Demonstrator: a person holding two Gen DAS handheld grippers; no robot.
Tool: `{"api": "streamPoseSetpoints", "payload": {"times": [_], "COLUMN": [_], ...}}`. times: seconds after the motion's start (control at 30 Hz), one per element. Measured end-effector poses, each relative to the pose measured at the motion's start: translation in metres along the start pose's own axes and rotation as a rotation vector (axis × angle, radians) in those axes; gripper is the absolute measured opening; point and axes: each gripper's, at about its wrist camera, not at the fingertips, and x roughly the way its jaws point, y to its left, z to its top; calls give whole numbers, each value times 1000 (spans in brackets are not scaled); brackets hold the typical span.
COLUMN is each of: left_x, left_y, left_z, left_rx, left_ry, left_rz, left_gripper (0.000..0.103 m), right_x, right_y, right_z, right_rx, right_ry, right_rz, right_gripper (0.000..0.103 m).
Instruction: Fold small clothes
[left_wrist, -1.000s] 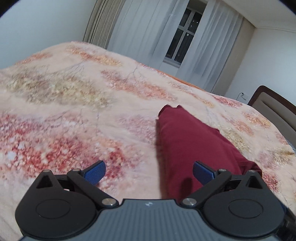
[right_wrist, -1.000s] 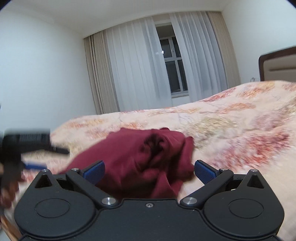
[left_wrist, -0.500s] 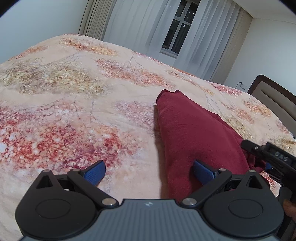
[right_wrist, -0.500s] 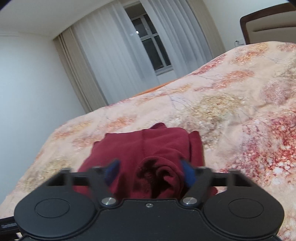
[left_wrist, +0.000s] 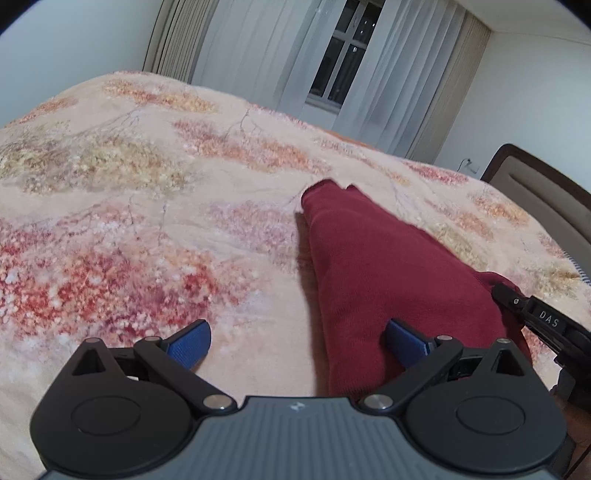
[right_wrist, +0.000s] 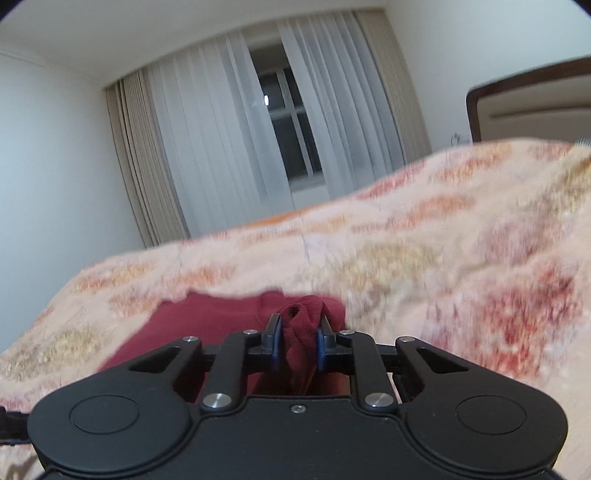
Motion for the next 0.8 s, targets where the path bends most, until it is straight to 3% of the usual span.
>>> {"api": "streamPoseSetpoints", "payload": {"times": [0.13,0.23,0.33,0.4,0.5,0.57,0.8], "left_x": [5,3,-2,-4,-2,2,20], "left_y": [2,2,0,-1,-6,-11,-20], "left_z": [-4,-3,2,5,14,17,1], "left_rx": [9,11,8,0,-3,10,63], "left_ry": [12,9,-18,-39,-58,-63,-5], "left_rz": [3,7,10,7,11,16,34], "left_gripper": [102,102,102,102,102,102,102], "right_x": [8,6,-1,-7,-15,-18,-16], "right_y": [-3,-2,1,4,10,18,33], "right_z": [-18,-21,-20,-21,-24,-27,-51], "right_rx": [-22,-21,-37,-58,-85,-112,-207], "right_ry": [37,33,13,-3,-18,-19,36], "right_rz": [-24,-34,-41,-37,-6,7,-24], "right_gripper": [22,30,57,81,96,101,102]}}
